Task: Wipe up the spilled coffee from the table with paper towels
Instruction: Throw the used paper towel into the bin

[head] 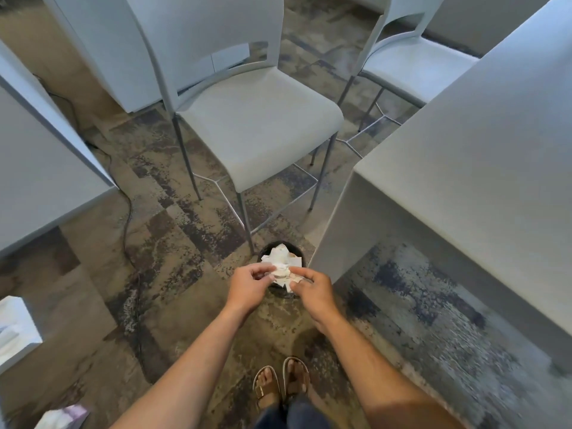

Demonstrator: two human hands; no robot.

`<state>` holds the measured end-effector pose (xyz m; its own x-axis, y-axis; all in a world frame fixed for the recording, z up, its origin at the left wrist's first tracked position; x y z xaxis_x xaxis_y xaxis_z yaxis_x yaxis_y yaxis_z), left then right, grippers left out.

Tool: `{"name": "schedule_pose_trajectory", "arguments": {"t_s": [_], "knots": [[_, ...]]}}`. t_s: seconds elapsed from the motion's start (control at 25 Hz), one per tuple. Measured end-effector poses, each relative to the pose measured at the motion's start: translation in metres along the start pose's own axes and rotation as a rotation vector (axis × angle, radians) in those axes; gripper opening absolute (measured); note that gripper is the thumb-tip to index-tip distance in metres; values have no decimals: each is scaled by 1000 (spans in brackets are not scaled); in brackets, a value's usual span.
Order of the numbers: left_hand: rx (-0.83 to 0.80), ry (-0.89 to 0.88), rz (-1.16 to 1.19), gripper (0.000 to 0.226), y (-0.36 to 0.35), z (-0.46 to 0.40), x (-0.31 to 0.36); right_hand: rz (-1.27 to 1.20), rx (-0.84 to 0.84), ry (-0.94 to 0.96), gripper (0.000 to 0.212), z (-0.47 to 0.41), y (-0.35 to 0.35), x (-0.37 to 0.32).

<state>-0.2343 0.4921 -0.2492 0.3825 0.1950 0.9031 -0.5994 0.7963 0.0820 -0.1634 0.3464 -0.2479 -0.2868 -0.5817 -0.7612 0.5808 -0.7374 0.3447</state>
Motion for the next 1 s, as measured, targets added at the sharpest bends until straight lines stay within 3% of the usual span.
{"name": "schedule_pose_trajectory", "arguments": {"t_s": [0.28,0.48,0.72,1.0], "knots": [[47,44,-23,29,-6,-84,-84,100,132,-20,23,-105,-45,56],[1,85,1,41,-12,-123,-108,103,38,-16,57,-167,-69,84],[-26,222,-57,32,-14,-109,-134,273,-94,-154,28,-135,-58,106],[-77,207,-24,23,-30,-70,-113,255,-37,-41,22,-90,-39,89]]}}
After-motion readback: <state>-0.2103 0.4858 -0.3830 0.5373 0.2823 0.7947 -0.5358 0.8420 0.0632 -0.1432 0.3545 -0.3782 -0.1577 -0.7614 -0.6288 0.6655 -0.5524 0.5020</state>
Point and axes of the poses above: each hand's wrist, its own z-axis away from the middle knuckle, its own y-axis out of the back of the hand, x = y × z, the point moved 4 cm from there along -z, towards the middle knuckle, and after that the axes turned 12 degrees about z, right-handed, at the moved point
